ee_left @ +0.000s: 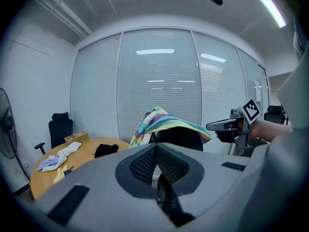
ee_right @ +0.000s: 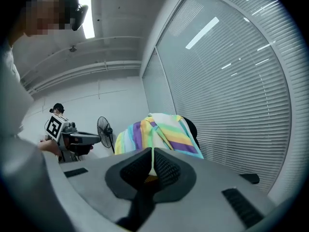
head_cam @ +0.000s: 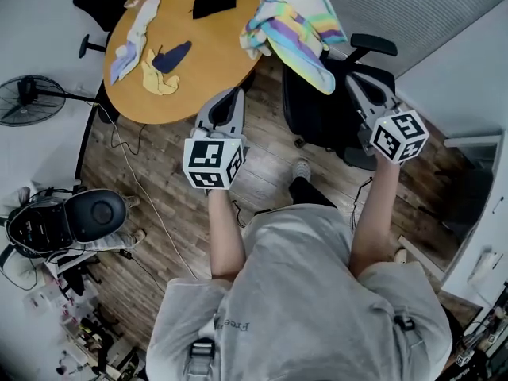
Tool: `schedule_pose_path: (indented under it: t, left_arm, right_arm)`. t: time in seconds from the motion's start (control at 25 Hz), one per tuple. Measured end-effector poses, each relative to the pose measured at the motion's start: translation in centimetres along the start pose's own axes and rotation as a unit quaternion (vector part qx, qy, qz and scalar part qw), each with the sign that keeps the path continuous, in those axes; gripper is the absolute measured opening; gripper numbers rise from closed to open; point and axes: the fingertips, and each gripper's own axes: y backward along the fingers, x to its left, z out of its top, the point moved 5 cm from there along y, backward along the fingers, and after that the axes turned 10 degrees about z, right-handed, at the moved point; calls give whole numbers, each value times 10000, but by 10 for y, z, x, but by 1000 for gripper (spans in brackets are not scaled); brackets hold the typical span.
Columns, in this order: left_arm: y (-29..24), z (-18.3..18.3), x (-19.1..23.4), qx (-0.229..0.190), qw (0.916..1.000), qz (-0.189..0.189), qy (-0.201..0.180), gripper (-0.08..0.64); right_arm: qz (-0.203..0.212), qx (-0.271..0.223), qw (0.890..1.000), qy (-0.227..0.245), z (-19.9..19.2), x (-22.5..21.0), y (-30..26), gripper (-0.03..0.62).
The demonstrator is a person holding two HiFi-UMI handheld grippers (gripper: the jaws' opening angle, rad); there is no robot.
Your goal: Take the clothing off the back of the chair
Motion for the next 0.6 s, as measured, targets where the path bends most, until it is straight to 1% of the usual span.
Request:
schedule_pose_path:
  t: [0.12,0.28,0.44,0.6]
  left_arm:
    - [-13,-1,-4,60,9999,46,89,28]
    - [-16,-2,0,139,9995,70,278,28]
    - [-15,-5,8,184,9988,137,429,28]
    - [-19,-3,10,163,9988,95,451,28]
  right_arm:
    - [104,-33,9999,-55,0,-19,-3,31]
    - [188,-114,9997,-143,2,-32,-10,29]
    - [219,-138,9994,-214,3,-37,-17,31]
    - [180,-202,9993,-253,5,-37,-18,31]
